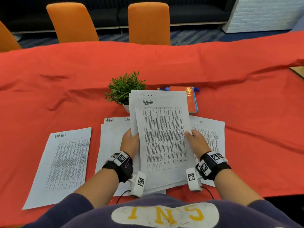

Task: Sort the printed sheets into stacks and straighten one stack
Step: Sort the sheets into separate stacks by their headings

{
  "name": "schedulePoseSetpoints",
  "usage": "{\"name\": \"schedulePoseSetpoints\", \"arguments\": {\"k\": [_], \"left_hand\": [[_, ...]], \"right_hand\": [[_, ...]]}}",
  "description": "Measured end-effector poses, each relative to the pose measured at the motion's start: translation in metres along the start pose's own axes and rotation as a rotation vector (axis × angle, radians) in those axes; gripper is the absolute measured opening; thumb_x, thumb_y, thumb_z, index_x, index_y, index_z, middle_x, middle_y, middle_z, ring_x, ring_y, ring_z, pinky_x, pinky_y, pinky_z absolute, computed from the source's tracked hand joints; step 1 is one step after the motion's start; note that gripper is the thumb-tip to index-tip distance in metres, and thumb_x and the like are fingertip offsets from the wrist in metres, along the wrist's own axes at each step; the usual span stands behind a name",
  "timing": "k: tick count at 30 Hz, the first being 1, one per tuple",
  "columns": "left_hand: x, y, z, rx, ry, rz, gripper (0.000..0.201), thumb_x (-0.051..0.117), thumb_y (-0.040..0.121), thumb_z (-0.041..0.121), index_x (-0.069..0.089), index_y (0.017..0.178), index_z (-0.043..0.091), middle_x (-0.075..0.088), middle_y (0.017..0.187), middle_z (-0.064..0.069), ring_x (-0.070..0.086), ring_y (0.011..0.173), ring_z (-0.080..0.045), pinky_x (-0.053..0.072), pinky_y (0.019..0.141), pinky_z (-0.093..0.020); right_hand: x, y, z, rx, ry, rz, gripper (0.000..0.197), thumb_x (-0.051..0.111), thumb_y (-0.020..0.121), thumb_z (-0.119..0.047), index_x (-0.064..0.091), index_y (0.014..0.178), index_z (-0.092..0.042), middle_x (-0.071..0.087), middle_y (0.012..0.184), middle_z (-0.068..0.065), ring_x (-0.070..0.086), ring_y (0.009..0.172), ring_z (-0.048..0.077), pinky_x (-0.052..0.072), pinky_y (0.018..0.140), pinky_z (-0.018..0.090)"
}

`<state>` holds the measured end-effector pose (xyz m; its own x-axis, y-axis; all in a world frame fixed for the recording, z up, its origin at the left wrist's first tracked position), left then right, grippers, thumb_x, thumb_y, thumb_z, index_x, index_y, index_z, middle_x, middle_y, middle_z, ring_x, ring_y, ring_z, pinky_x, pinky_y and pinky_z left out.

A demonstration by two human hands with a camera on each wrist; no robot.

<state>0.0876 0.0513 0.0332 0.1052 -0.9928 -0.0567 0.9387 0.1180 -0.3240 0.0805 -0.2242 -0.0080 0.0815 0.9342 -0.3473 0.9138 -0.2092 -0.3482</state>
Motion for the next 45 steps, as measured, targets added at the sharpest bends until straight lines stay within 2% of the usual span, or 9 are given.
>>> {"name": "schedulePoseSetpoints", "arguments": {"k": [3, 7, 12, 21, 23, 27, 32, 37, 45], "left_hand": [[0.000, 0.003, -0.009, -0.037, 0.009, 0.015, 0.024, 0.053, 0.093, 0.033, 0.068, 0.103, 0.017, 0.073, 0.099, -0.009, 0.068, 0.096, -0.032, 0.056, 0.085, -0.047], [0.000, 0.005, -0.022, -0.091, 0.073, 0.041, 0.083, 0.022, 0.078, 0.083, 0.052, 0.132, 0.027, 0.059, 0.131, 0.007, 0.052, 0.123, -0.017, 0.036, 0.109, -0.041], [0.022, -0.010, -0.006, 0.061, 0.257, -0.018, 0.036, 0.048, 0.099, 0.025, 0.045, 0.134, 0.017, 0.054, 0.119, 0.008, 0.049, 0.112, -0.010, 0.034, 0.092, -0.023], [0.004, 0.022, -0.088, -0.158, 0.532, -0.004, 0.008, 0.056, 0.092, 0.017, 0.058, 0.099, 0.015, 0.061, 0.108, -0.008, 0.057, 0.087, -0.018, 0.051, 0.075, -0.029], [-0.011, 0.028, -0.103, -0.224, 0.631, 0.061, 0.016, 0.061, 0.089, 0.023, 0.060, 0.103, 0.015, 0.058, 0.118, -0.011, 0.060, 0.095, -0.024, 0.052, 0.084, -0.033], [-0.027, 0.033, -0.124, -0.413, 0.961, 0.126, 0.081, 0.074, 0.073, 0.053, 0.042, 0.133, 0.009, 0.041, 0.134, -0.016, 0.045, 0.123, -0.030, 0.039, 0.102, -0.036], [-0.024, 0.036, -0.131, -0.372, 0.933, 0.181, 0.096, 0.087, 0.065, 0.031, 0.029, 0.137, 0.005, 0.042, 0.134, -0.017, 0.045, 0.124, -0.031, 0.040, 0.100, -0.037], [-0.023, 0.032, -0.128, -0.290, 0.718, 0.166, 0.073, 0.069, 0.079, -0.001, 0.026, 0.138, 0.005, 0.056, 0.120, -0.017, 0.057, 0.100, -0.028, 0.045, 0.077, -0.030], [-0.008, 0.020, -0.099, -0.041, 0.919, 0.117, 0.038, 0.039, 0.088, -0.006, 0.039, 0.121, 0.013, 0.054, 0.084, -0.006, 0.047, 0.058, -0.016, 0.034, 0.049, -0.026]], "right_hand": [[0.007, 0.000, 0.003, 0.054, 0.121, -0.047, 0.037, 0.065, 0.088, -0.028, 0.044, 0.117, -0.017, 0.064, 0.103, 0.001, 0.064, 0.093, 0.020, 0.051, 0.088, 0.041], [0.012, 0.003, 0.002, 0.034, 0.106, -0.105, 0.041, 0.072, 0.083, -0.021, 0.052, 0.119, -0.016, 0.069, 0.105, 0.002, 0.068, 0.096, 0.023, 0.053, 0.090, 0.044], [0.006, 0.000, -0.001, -0.013, 0.004, -0.116, 0.027, 0.069, 0.085, -0.019, 0.062, 0.112, -0.016, 0.068, 0.101, 0.002, 0.065, 0.095, 0.023, 0.053, 0.090, 0.044], [-0.047, 0.015, 0.042, 0.073, -0.017, -0.018, 0.026, 0.070, 0.082, -0.010, 0.068, 0.107, -0.017, 0.070, 0.105, 0.008, 0.066, 0.097, 0.028, 0.049, 0.097, 0.048], [-0.062, 0.020, 0.059, 0.108, 0.026, 0.013, 0.024, 0.071, 0.081, -0.007, 0.068, 0.100, -0.021, 0.071, 0.103, 0.009, 0.067, 0.098, 0.030, 0.048, 0.098, 0.052], [-0.078, 0.024, 0.079, 0.185, 0.109, 0.061, 0.028, 0.071, 0.080, -0.004, 0.068, 0.105, -0.017, 0.071, 0.102, 0.011, 0.067, 0.097, 0.033, 0.050, 0.095, 0.052], [-0.084, 0.027, 0.090, 0.190, 0.115, 0.062, 0.038, 0.072, 0.080, -0.007, 0.065, 0.117, -0.011, 0.071, 0.105, 0.010, 0.067, 0.098, 0.031, 0.050, 0.095, 0.052], [-0.084, 0.028, 0.090, 0.198, 0.111, 0.062, 0.034, 0.071, 0.081, -0.007, 0.066, 0.114, -0.012, 0.072, 0.102, 0.009, 0.067, 0.098, 0.032, 0.051, 0.093, 0.050], [-0.076, 0.028, 0.083, 0.187, 0.108, 0.051, 0.033, 0.070, 0.082, -0.006, 0.066, 0.114, -0.010, 0.070, 0.102, 0.010, 0.066, 0.095, 0.029, 0.050, 0.094, 0.046]]}}
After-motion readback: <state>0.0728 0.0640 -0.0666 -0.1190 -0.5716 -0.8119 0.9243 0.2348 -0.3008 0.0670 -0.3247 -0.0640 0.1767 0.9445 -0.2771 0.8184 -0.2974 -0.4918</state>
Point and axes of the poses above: each hand's wrist, its own y-axis towards the middle knuckle, its own x-axis out of the palm, z = x × y, the point moved 8 cm from there along y, towards the middle knuckle
